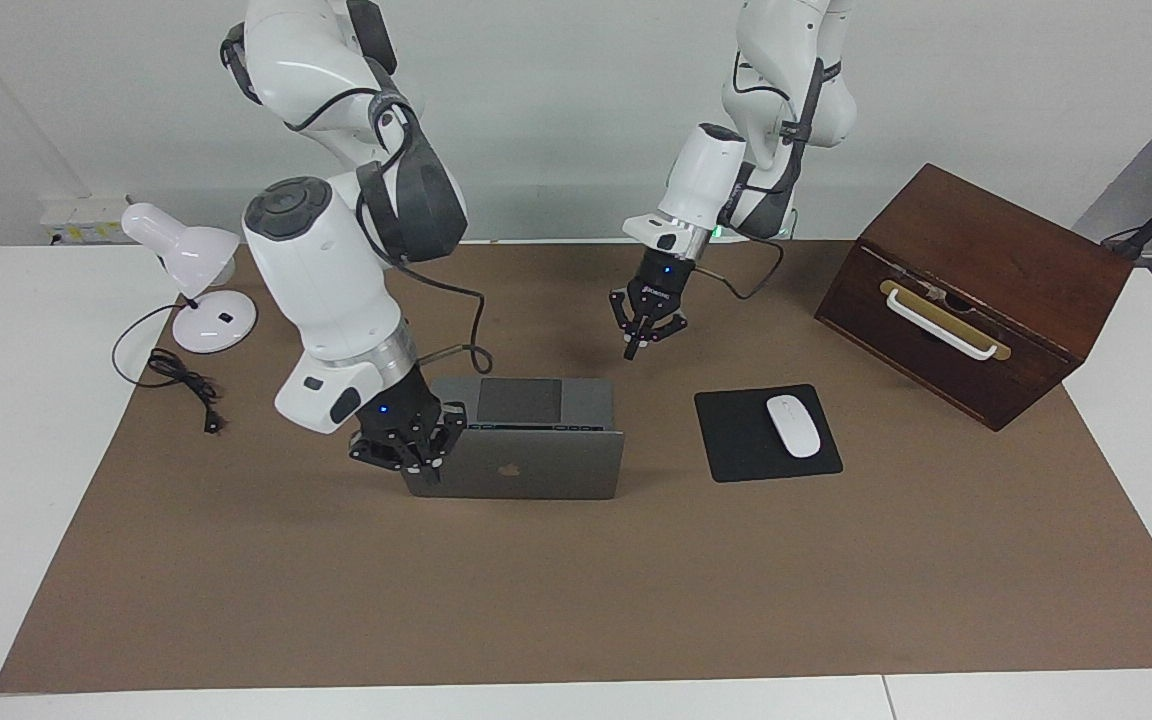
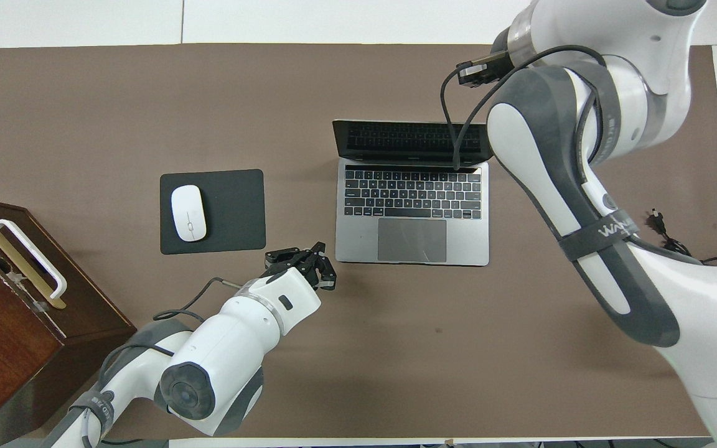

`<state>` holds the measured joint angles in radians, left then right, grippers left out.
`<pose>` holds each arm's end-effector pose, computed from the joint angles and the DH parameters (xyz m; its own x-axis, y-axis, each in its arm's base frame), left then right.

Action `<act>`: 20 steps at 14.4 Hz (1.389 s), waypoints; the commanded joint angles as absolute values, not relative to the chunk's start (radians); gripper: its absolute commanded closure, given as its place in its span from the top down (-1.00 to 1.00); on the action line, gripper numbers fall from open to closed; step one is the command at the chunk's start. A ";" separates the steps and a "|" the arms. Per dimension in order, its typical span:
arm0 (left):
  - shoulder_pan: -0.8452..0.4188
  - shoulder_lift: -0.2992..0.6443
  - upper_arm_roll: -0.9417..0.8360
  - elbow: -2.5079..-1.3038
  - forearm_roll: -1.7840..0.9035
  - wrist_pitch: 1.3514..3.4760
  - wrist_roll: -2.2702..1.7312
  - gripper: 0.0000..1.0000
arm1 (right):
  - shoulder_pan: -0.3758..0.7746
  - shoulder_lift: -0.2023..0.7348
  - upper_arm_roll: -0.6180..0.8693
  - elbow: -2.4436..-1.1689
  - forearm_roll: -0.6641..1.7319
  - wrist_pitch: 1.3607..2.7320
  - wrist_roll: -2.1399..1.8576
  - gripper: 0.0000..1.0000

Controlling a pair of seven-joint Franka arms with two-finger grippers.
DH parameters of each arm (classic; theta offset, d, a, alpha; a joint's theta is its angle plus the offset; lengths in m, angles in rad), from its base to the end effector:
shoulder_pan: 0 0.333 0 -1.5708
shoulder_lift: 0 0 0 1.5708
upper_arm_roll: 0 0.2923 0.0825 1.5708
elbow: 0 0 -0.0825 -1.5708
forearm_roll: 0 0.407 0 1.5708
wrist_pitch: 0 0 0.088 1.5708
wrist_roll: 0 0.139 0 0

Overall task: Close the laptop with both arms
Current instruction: 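Bring the right gripper over the laptop screen top edge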

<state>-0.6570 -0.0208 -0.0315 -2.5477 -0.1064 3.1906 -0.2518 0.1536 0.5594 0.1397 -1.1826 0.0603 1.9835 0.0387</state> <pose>0.4180 -0.3309 0.2864 0.7914 -0.1978 0.5784 -0.3796 -0.9007 0.2114 0.7311 0.2017 0.4386 0.9546 0.1831 0.2349 0.2201 -0.9651 -0.1422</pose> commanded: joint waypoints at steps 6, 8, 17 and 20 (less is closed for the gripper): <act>-0.719 0.170 -0.012 -2.487 -0.114 3.381 -0.218 -1.00 | 0.144 0.552 0.150 -1.276 0.097 2.069 0.046 -1.00; -0.723 0.195 -0.012 -2.476 -0.114 3.392 -0.212 -1.00 | 0.144 0.552 0.150 -1.288 0.097 2.086 0.044 -1.00; -0.735 0.285 -0.012 -2.459 -0.113 3.461 -0.147 -1.00 | 0.155 0.549 0.150 -1.362 0.097 2.145 0.043 -1.00; -0.733 0.293 -0.012 -2.459 -0.112 3.461 -0.111 -1.00 | 0.160 0.545 0.150 -1.376 0.100 2.141 0.048 -1.00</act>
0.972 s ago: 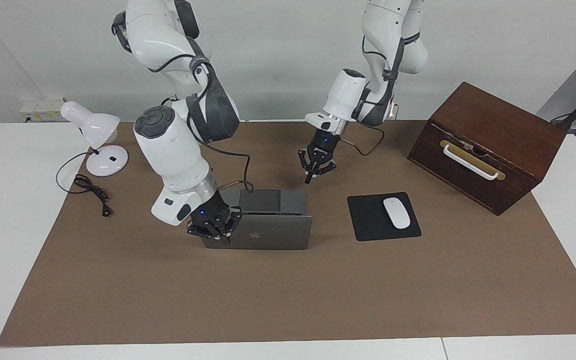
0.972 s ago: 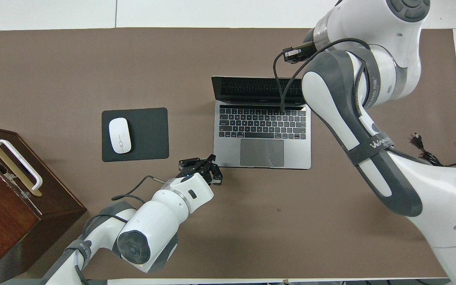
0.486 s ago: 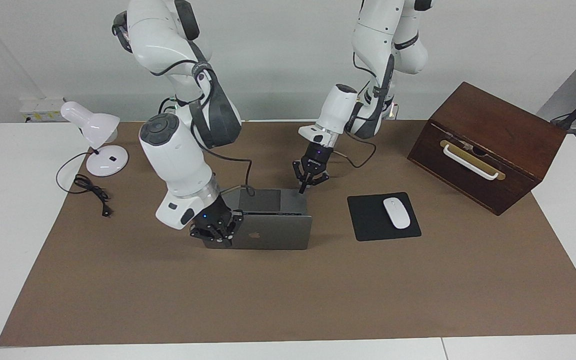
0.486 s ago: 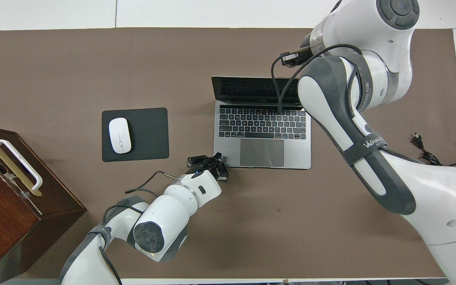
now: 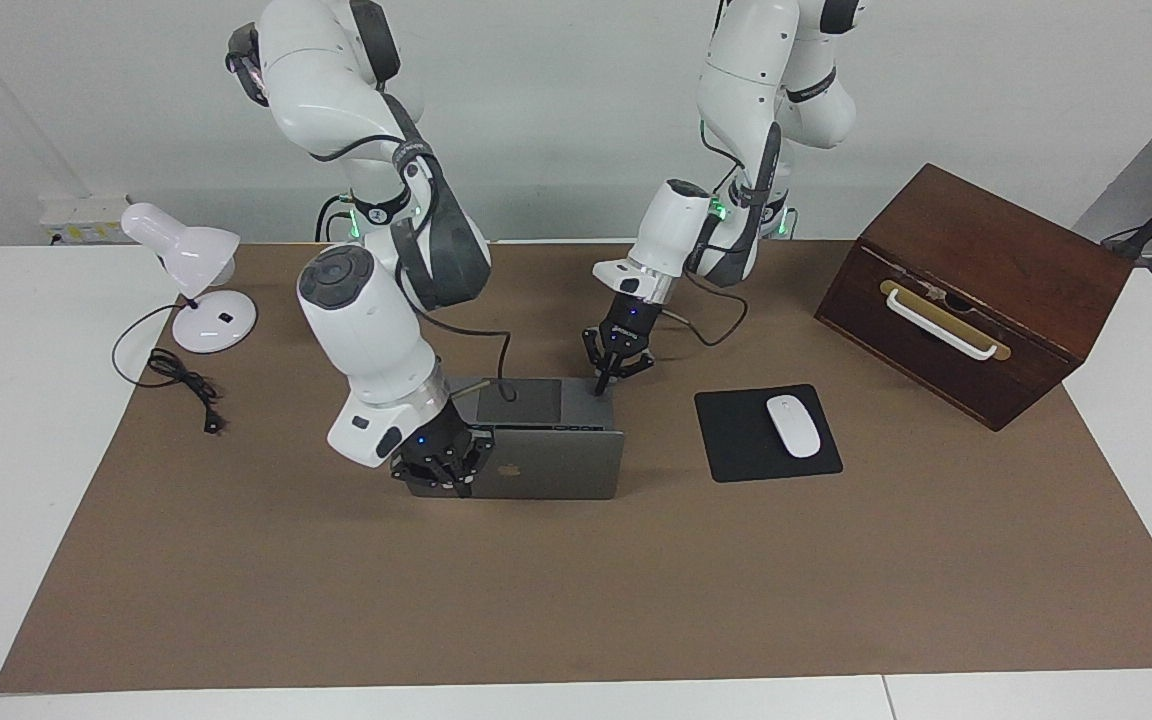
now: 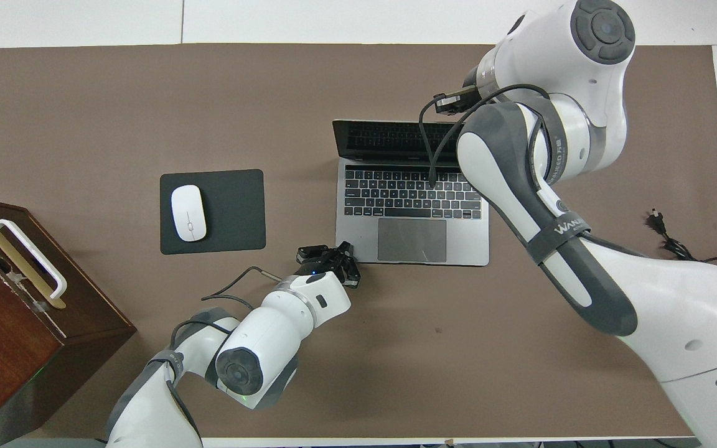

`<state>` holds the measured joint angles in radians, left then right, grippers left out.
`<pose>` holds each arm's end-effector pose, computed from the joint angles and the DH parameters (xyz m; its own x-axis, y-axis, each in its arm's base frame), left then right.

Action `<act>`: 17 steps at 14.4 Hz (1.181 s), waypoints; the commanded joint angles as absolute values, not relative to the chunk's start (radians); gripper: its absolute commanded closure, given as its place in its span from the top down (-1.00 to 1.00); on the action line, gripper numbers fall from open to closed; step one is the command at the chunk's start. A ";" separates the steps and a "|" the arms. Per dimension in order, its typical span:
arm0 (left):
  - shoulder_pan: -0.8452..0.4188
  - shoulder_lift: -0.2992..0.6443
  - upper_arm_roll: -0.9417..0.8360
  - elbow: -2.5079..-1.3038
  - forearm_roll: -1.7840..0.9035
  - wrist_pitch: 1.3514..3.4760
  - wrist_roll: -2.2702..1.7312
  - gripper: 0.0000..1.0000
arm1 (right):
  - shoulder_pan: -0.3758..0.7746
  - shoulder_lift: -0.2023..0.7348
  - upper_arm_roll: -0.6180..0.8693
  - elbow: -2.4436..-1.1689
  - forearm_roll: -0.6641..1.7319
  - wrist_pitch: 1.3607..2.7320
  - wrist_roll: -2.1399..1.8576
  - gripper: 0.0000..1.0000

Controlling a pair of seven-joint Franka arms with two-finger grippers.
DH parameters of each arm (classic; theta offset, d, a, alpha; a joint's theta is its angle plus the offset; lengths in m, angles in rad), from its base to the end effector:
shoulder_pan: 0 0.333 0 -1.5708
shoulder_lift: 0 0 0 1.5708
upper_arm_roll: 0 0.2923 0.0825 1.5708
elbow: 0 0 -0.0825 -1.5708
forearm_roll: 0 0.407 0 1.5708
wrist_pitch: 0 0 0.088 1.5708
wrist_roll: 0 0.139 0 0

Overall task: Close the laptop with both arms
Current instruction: 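Bring the right gripper over the laptop screen top edge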

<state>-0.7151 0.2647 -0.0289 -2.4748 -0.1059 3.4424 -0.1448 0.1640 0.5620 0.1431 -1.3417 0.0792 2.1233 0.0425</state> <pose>0.4116 -0.3615 0.2018 0.7099 -0.3152 0.6298 -0.5037 -0.8523 0.1412 0.7220 0.2149 0.3689 0.9613 0.1776 0.2104 0.2130 -0.9639 -0.1595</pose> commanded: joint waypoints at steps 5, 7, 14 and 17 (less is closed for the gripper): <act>-0.716 0.308 -0.011 -2.459 -0.112 3.461 -0.002 -1.00 | 0.160 0.526 0.172 -1.411 0.103 2.112 0.054 -1.00; -0.706 0.324 -0.011 -2.459 -0.112 3.465 0.050 -1.00 | 0.160 0.519 0.173 -1.417 0.104 2.089 0.070 -1.00; -0.704 0.344 -0.011 -2.457 -0.112 3.478 0.078 -1.00 | 0.143 0.491 0.184 -1.451 0.202 1.968 0.107 -1.00; -0.704 0.360 -0.011 -2.456 -0.112 3.479 0.086 -1.00 | 0.144 0.477 0.184 -1.506 0.206 1.973 0.112 -1.00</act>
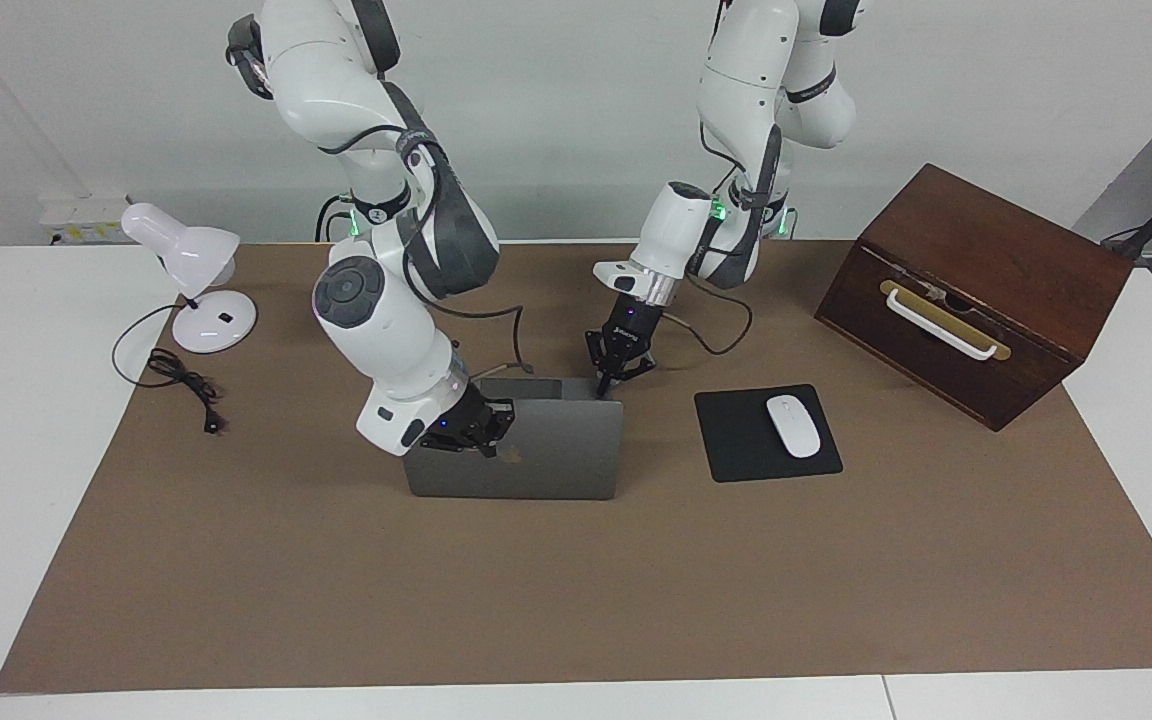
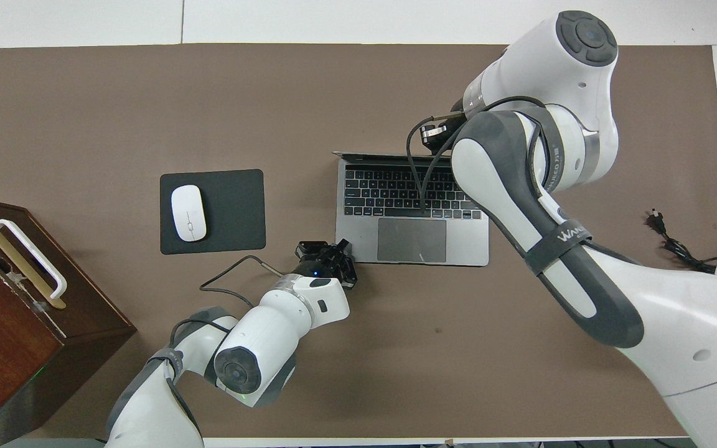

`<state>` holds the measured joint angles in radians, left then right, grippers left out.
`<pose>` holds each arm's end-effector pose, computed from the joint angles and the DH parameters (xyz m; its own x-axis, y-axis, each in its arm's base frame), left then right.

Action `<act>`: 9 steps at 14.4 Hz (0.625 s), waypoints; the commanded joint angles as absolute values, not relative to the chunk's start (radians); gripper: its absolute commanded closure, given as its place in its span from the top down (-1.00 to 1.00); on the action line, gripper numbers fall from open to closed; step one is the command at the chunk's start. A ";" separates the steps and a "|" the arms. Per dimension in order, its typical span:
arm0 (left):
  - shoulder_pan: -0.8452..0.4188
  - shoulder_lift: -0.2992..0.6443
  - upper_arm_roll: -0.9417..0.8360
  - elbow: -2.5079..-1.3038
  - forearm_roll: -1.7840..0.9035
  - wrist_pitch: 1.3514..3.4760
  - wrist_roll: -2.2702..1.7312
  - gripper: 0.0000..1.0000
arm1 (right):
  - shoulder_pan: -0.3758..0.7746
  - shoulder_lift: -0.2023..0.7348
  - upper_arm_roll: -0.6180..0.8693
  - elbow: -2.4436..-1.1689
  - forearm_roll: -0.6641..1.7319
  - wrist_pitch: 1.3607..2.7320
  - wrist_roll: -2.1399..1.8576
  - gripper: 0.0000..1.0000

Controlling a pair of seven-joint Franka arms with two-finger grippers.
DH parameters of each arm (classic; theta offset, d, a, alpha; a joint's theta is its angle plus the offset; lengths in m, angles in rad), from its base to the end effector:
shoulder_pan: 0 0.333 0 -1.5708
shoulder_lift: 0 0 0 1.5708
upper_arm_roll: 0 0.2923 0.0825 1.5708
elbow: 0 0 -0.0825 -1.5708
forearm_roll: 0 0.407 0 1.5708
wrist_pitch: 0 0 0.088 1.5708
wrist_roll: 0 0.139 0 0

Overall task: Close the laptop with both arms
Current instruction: 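Push the laptop screen down toward the keyboard with the right gripper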

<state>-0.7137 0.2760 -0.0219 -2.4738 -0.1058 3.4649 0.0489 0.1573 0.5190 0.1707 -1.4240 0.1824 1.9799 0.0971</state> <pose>0.4148 -0.3577 0.1995 0.5965 -0.4644 0.6546 -0.6240 -0.7813 0.0143 0.6812 0.2316 0.3464 0.9906 0.1364 0.0063 0.1335 -0.9581 -0.2534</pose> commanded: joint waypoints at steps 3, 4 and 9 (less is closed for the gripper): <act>-0.704 0.367 -0.011 -2.451 -0.112 3.488 0.086 -1.00 | 0.146 0.477 0.184 -1.535 0.204 1.980 0.114 -1.00; -0.704 0.367 -0.012 -2.451 -0.112 3.488 0.086 -1.00 | 0.144 0.477 0.184 -1.545 0.206 1.979 0.112 -1.00; -0.704 0.371 -0.012 -2.447 -0.112 3.488 0.084 -1.00 | 0.146 0.476 0.184 -1.584 0.204 1.999 0.114 -1.00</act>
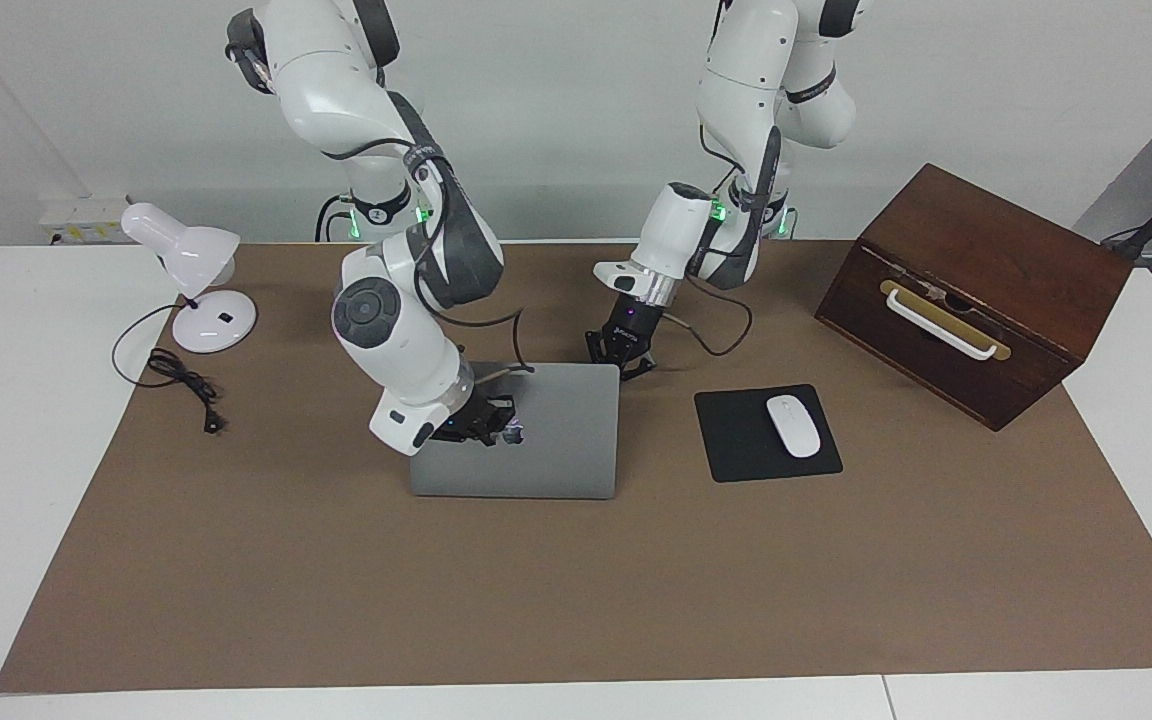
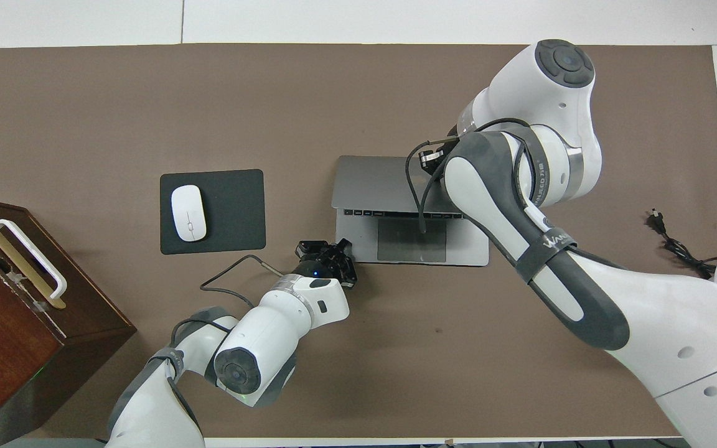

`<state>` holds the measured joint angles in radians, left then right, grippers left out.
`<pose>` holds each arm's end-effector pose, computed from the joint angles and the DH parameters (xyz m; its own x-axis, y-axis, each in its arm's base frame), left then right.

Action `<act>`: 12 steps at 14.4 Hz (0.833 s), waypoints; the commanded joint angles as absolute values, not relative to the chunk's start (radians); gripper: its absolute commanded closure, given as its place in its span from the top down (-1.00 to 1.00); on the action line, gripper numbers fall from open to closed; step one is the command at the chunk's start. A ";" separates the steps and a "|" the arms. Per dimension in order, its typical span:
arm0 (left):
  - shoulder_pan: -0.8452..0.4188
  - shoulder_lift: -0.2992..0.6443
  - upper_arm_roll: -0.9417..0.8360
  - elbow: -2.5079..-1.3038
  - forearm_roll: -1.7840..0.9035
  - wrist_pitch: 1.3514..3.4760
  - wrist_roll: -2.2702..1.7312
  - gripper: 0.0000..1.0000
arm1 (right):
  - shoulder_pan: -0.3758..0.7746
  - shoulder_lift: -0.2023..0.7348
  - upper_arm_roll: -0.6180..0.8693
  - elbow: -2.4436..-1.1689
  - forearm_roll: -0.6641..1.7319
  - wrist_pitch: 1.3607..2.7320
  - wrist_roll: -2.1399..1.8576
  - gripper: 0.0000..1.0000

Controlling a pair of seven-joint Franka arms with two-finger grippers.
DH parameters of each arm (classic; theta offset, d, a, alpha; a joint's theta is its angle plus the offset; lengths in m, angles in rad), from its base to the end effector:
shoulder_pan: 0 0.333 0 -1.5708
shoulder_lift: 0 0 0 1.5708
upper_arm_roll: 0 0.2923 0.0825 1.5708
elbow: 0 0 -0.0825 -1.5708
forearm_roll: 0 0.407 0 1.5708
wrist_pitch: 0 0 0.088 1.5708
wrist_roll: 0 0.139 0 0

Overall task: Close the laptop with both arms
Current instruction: 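Push the laptop screen down toward the keyboard with the right gripper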

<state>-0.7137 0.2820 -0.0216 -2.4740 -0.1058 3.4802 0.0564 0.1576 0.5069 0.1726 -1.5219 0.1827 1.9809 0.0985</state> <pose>0.4149 -0.3574 0.1986 0.5872 -0.4664 0.6615 -0.6277 -0.7784 0.0084 0.6589 0.2302 0.3068 0.9866 0.1438 -0.0772 0.1217 -0.9635 -0.2385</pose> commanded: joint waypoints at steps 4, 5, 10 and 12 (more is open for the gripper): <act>-0.704 0.371 -0.012 -2.447 -0.112 3.488 0.084 -1.00 | 0.150 0.472 0.184 -1.634 0.204 2.048 0.114 -1.00; -0.704 0.371 -0.012 -2.447 -0.112 3.488 0.084 -1.00 | 0.150 0.472 0.183 -1.643 0.204 2.057 0.114 -1.00; -0.704 0.371 -0.012 -2.447 -0.112 3.488 0.086 -1.00 | 0.153 0.472 0.183 -1.666 0.202 2.085 0.114 -1.00; -0.704 0.371 -0.012 -2.448 -0.114 3.487 0.086 -1.00 | 0.155 0.472 0.183 -1.680 0.202 2.101 0.114 -1.00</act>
